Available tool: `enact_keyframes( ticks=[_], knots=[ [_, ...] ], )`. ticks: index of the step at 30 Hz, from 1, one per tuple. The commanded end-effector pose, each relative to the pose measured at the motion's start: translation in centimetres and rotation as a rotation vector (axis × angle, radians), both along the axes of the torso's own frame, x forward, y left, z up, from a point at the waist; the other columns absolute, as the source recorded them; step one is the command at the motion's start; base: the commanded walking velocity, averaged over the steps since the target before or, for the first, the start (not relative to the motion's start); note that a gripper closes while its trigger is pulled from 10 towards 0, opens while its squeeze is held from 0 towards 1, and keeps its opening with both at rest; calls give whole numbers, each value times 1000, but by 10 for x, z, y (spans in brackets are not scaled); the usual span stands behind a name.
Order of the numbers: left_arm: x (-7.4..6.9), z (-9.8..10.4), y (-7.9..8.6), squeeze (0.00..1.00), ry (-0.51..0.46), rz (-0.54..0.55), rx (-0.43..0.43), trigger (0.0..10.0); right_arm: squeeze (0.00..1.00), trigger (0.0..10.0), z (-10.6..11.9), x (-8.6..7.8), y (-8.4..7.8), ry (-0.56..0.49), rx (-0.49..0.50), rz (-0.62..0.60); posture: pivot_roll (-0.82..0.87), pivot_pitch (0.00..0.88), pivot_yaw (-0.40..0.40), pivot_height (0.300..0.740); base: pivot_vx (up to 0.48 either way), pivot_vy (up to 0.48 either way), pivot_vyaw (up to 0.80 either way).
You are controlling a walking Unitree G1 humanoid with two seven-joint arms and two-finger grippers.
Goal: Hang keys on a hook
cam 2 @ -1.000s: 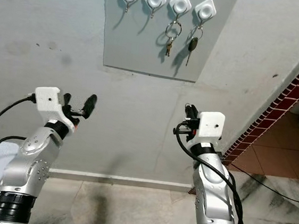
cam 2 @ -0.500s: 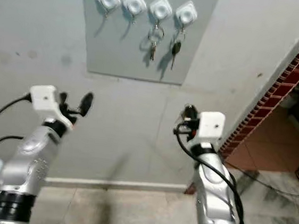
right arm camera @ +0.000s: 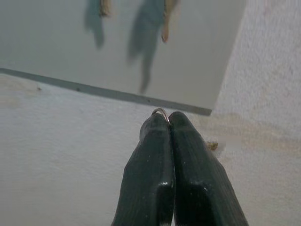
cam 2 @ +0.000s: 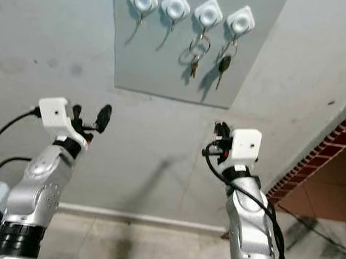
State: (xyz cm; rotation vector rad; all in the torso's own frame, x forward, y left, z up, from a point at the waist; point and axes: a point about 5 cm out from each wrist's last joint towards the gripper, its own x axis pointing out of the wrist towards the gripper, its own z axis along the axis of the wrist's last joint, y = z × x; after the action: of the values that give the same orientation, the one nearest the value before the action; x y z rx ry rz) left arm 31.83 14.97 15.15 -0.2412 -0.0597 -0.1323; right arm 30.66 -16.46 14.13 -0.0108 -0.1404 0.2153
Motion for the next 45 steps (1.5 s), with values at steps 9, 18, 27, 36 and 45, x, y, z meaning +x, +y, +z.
enact_keyframes(
  ticks=[9, 18, 27, 36, 45],
  knots=[
    [9, 29, -30, 0, -76, -175, 75, 10000, 0, 10000, 23, 13, 10, -44, -37, 190, 4, 0, -76, 715, 0, 0, 0],
    [16, 48, -46, 0, -111, -260, 91, 10000, 0, 10000, 44, 31, 26, -89, -37, 295, 7, 0, -76, 715, 0, 0, 0],
    [17, 68, -56, 0, -165, -336, 109, 10000, 0, 10000, 73, 43, 52, -160, -19, 488, 6, 0, -79, 715, 0, 0, 0],
    [19, 88, -49, 0, -225, -343, 152, 10000, 0, 10000, 106, 50, 62, -246, 58, 562, 11, 2, -84, 715, 0, 0, 0],
    [24, 107, -40, 0, -279, -352, 199, 10000, 0, 10000, 122, 59, 63, -300, 102, 556, 19, 11, -86, 715, 0, 0, 0]
  ],
)
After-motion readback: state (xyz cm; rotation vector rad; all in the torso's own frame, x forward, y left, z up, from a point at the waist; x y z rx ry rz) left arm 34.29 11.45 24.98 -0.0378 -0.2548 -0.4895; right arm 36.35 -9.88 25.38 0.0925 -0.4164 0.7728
